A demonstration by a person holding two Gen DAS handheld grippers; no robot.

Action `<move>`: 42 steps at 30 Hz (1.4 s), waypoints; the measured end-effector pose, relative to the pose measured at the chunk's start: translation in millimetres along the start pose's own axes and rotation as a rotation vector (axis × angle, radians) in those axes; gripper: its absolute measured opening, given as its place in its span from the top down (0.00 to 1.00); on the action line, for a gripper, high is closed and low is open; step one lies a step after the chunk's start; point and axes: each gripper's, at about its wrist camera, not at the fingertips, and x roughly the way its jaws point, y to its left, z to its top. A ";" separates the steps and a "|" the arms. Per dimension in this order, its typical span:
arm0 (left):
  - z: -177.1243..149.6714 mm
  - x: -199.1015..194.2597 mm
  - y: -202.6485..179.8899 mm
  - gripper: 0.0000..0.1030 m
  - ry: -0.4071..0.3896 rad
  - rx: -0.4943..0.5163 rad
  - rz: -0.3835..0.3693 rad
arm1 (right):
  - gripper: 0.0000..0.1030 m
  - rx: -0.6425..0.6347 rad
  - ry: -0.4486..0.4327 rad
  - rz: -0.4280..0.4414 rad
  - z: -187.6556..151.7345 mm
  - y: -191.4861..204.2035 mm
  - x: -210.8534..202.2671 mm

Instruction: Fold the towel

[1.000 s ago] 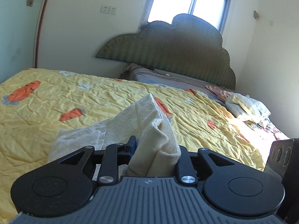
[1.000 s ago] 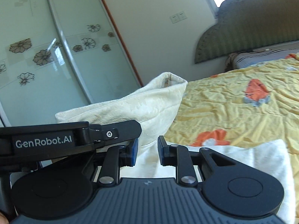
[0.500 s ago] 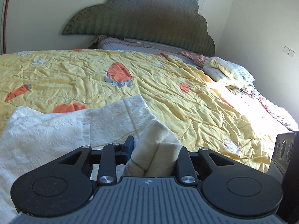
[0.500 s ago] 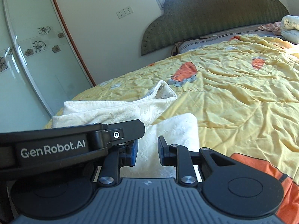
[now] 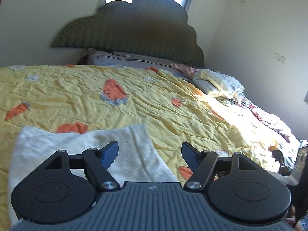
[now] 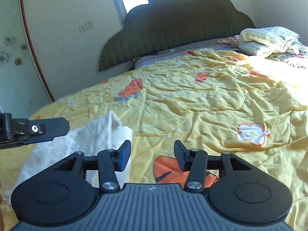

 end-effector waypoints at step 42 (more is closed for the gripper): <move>-70.1 -55.3 120.4 0.27 0.193 -0.130 0.285 | 0.65 -0.155 0.055 0.134 -22.3 68.9 -13.0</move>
